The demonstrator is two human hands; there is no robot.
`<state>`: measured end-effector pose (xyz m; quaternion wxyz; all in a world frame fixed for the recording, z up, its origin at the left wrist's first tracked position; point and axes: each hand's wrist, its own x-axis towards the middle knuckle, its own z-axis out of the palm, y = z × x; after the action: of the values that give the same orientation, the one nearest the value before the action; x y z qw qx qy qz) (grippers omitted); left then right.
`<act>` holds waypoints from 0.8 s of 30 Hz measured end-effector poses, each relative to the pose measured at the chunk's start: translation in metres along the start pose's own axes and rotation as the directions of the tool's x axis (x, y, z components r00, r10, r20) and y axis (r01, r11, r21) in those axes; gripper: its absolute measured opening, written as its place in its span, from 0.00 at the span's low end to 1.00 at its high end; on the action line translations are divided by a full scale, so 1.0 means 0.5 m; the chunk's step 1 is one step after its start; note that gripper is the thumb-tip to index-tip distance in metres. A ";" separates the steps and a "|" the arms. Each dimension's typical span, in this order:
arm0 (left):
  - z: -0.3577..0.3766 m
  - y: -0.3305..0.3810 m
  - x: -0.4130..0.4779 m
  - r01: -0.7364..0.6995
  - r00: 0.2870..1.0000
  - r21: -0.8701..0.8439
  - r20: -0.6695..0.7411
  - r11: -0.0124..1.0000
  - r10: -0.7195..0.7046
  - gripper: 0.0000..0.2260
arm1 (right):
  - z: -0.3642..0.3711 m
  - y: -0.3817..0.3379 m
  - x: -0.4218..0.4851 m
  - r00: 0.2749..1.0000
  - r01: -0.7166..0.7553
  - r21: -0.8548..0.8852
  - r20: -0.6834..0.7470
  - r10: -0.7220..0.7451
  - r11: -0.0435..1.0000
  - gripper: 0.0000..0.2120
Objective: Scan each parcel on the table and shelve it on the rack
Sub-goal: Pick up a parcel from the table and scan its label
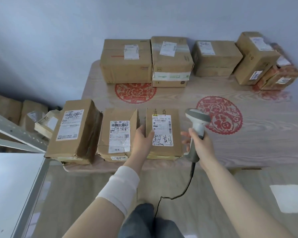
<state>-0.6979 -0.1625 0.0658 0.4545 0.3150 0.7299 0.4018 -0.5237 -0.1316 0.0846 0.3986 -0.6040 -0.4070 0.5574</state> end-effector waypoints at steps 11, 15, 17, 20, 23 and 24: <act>0.063 -0.092 0.060 0.330 0.943 -0.066 -0.023 0.942 -0.332 0.29 | -0.034 0.148 0.083 0.967 -0.250 -0.009 0.051 0.250 0.968 0.18; 0.085 -0.092 0.064 0.382 0.919 -0.241 -0.003 0.892 -0.395 0.30 | -0.057 0.156 0.116 0.946 -0.248 -0.043 0.206 0.251 0.968 0.17; 0.111 -0.089 0.056 0.375 0.921 -0.293 0.009 0.879 -0.390 0.28 | -0.080 0.145 0.135 0.936 -0.250 -0.045 0.246 0.253 0.967 0.15; 0.156 -0.067 0.042 0.364 0.930 -0.370 0.089 0.855 -0.357 0.27 | -0.137 0.116 0.162 0.935 -0.225 -0.078 0.262 0.238 0.971 0.15; 0.194 -0.023 0.033 0.344 0.937 -0.403 0.201 0.848 -0.285 0.34 | -0.203 0.067 0.187 0.934 -0.205 -0.083 0.281 0.221 0.975 0.16; 0.204 -0.006 0.032 0.335 0.938 -0.399 0.229 0.853 -0.261 0.35 | -0.222 0.047 0.193 0.934 -0.198 -0.086 0.285 0.215 0.976 0.17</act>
<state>-0.6110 -0.1201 0.0298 0.6292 0.1213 0.6219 0.4502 -0.4075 -0.0527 0.0355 0.2562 -0.5650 -0.4111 0.6679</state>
